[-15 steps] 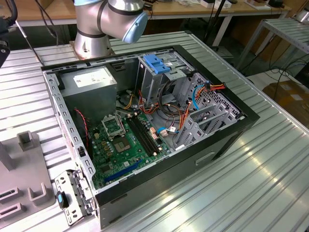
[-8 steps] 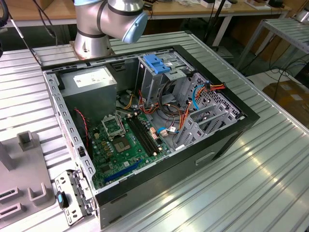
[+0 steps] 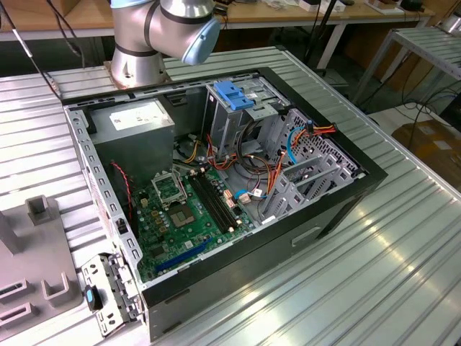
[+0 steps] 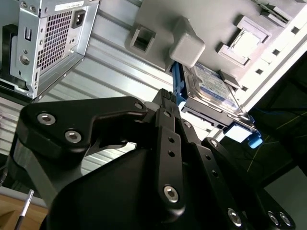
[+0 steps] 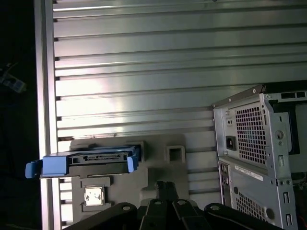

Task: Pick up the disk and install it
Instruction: 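Reach for the disk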

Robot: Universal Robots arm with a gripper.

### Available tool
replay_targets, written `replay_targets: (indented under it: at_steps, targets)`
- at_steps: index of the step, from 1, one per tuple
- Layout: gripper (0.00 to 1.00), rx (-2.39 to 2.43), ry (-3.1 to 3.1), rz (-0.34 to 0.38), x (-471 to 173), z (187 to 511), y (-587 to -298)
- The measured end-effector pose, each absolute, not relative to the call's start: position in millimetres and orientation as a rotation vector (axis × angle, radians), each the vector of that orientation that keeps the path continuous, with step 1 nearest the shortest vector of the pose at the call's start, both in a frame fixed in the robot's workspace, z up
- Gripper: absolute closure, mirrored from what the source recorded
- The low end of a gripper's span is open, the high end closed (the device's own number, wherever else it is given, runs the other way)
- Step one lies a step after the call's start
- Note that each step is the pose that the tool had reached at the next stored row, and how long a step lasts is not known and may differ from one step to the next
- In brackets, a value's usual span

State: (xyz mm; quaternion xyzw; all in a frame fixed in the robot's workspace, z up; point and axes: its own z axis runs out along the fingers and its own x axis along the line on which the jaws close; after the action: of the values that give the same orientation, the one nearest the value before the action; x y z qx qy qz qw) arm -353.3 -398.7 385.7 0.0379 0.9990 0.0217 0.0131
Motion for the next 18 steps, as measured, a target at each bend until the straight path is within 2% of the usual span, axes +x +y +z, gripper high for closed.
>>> replay_targets:
  at_steps: [18]
  targets:
    - [0.89,0.118,3.112,0.068,-372,385,-399]
